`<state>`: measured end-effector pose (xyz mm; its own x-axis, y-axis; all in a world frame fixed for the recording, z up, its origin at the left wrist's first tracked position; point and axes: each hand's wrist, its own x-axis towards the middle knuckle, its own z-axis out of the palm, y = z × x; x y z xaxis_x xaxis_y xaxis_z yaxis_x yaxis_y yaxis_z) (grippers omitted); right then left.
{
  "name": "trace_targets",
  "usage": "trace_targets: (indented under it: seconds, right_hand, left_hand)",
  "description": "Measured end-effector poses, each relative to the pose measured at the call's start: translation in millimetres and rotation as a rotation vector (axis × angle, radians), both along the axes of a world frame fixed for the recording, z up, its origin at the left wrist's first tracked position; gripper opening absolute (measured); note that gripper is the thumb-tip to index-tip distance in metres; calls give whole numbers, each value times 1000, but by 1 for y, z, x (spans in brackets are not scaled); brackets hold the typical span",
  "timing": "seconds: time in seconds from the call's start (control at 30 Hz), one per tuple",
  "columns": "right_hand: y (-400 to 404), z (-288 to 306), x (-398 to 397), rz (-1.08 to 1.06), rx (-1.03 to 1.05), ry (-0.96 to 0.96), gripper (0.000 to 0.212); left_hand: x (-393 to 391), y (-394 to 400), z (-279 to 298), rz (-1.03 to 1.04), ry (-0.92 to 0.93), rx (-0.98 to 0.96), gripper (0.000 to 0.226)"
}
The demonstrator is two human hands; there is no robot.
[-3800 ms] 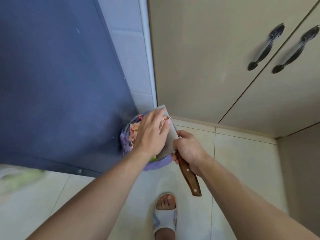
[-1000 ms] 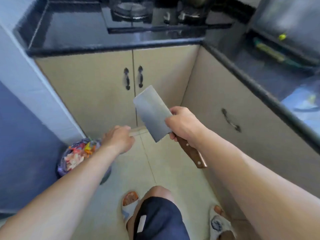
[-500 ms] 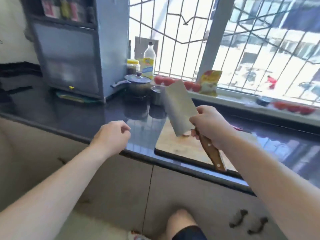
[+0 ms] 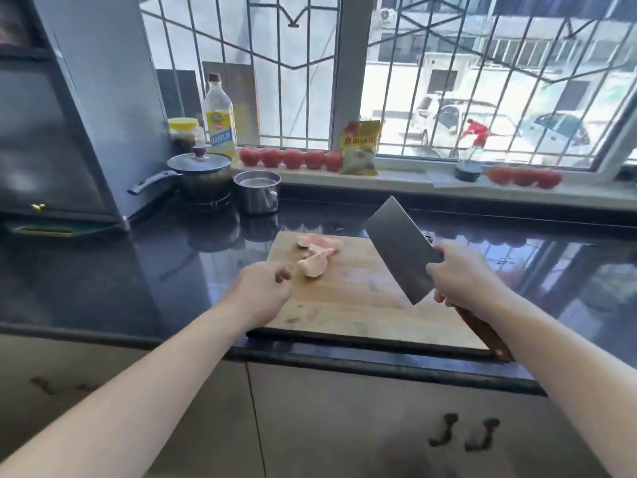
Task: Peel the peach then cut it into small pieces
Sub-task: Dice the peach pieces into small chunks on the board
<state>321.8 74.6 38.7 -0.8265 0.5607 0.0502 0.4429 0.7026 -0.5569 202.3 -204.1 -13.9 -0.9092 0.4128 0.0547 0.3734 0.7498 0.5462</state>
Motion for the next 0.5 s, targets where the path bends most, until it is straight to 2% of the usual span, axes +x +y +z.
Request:
trace_targets:
  seconds: [0.13, 0.23, 0.27, 0.37, 0.5]
  right_hand:
    - [32, -10, -29, 63, 21, 1, 25]
    - [55, -21, -63, 67, 0, -4, 24]
    - [60, -25, -72, 64, -4, -13, 24]
    - [70, -32, -88, 91, 5, -80, 43]
    - [73, -25, -99, 66, -28, -80, 24]
  left_hand:
    - [-34, 58, -19, -38, 108, 146, 32]
    - [-56, 77, -35, -8, 155, 129, 30]
    - [-58, 77, -37, 6, 147, 126, 33]
    - [-56, 73, -35, 10, 65, 111, 33]
    - [-52, 88, -22, -57, -10, 46, 14]
